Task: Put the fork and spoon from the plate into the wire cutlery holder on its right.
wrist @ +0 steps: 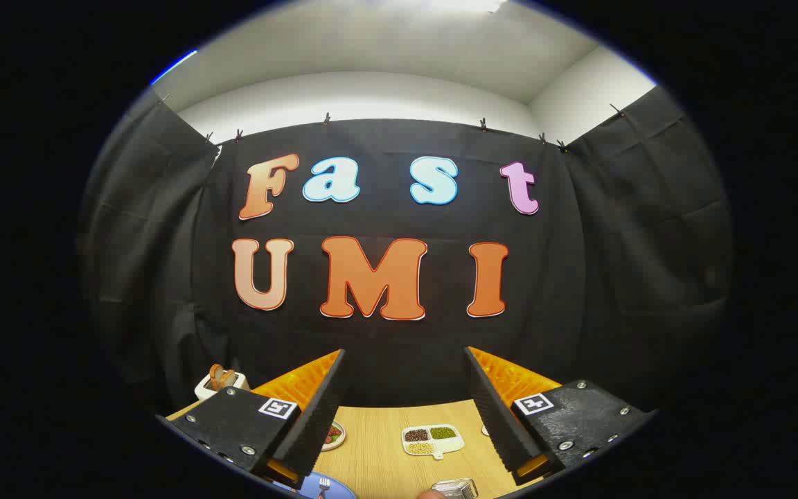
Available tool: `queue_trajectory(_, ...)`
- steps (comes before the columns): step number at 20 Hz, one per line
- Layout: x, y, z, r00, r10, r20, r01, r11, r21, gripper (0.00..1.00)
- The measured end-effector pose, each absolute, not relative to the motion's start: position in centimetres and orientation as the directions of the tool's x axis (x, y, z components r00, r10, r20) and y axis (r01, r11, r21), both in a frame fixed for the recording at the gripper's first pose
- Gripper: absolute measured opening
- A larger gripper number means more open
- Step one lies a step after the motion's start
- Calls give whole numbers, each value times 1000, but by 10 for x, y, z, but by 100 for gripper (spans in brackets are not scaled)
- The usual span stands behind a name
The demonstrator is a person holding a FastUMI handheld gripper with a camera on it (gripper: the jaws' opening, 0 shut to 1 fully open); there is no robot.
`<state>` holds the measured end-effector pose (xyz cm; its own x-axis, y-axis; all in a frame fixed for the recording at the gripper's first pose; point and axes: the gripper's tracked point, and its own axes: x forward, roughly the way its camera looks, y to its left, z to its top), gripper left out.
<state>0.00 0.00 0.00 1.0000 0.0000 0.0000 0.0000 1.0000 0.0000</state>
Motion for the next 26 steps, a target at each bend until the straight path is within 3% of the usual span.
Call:
queue_trajectory(16, 6, 0, -13, 998, 54, -25, -54, 998, -13, 98)
queue_trajectory(26, -6, 69, -83, 954, 214, -212, -217, 976, 12, 98)
